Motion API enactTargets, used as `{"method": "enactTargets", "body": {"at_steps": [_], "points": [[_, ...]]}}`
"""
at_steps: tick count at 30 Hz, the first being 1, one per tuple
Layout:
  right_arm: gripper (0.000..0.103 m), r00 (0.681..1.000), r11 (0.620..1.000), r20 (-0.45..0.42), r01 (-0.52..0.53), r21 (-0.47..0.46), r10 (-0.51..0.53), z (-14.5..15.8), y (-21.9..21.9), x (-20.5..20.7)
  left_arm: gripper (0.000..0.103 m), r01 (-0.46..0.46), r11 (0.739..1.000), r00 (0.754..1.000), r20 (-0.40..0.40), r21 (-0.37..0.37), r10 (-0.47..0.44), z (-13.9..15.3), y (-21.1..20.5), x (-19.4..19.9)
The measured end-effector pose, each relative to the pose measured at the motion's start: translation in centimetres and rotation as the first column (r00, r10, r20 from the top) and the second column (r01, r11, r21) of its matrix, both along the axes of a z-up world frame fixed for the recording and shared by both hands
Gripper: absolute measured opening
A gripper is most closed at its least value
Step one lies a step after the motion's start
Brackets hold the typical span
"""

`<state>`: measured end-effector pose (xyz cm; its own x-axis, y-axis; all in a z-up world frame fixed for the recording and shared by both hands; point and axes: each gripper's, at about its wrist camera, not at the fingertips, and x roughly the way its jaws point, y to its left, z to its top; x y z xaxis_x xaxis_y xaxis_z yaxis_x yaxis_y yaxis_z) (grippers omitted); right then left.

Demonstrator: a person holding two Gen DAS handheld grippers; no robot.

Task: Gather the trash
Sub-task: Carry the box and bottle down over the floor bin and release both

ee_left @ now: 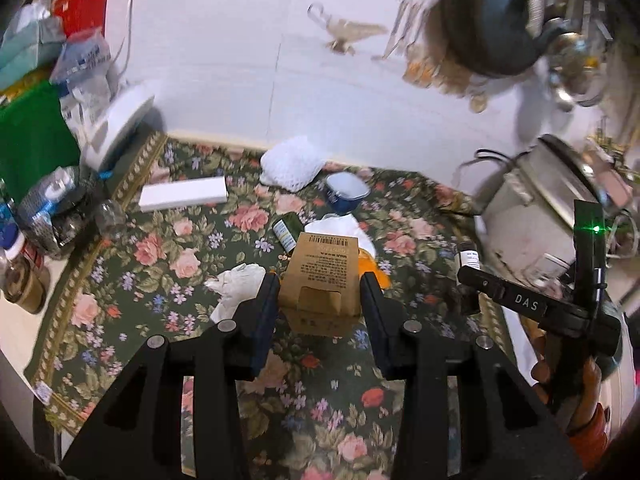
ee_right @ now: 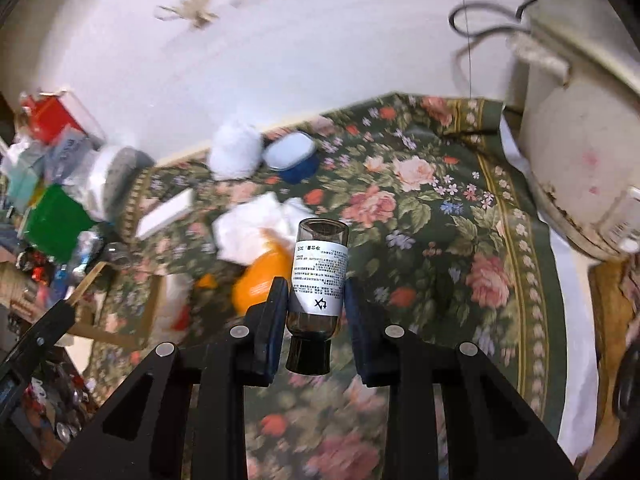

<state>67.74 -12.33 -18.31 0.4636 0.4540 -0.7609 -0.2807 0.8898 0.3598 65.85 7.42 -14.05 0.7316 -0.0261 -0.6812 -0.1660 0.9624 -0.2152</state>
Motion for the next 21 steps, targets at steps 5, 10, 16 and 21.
{"method": "enactTargets", "body": {"at_steps": [5, 10, 16, 21], "points": [[0.026, 0.997, 1.000, 0.070, 0.024, 0.018, -0.025, 3.0, 1.8, -6.0, 0.040, 0.060, 0.998, 0.998, 0.034, 0.019, -0.061, 1.7, 1.0, -5.4], [0.026, 0.992, 0.997, 0.107, 0.056, 0.051, -0.061, 4.3, 3.5, -12.4, 0.040, 0.094, 0.994, 0.994, 0.045, 0.049, -0.096, 2.2, 2.8, -11.4], [0.026, 0.989, 0.996, 0.129, 0.063, 0.069, -0.072, 4.8, 5.5, -19.6, 0.040, 0.099, 0.994, 0.994, 0.043, 0.046, -0.101, 1.3, 5.2, -18.5], [0.026, 0.990, 0.995, 0.122, 0.064, 0.078, -0.073, 4.2, 6.6, -25.1, 0.040, 0.112, 0.993, 0.993, 0.020, 0.045, -0.113, 0.2, 6.2, -23.1]]}}
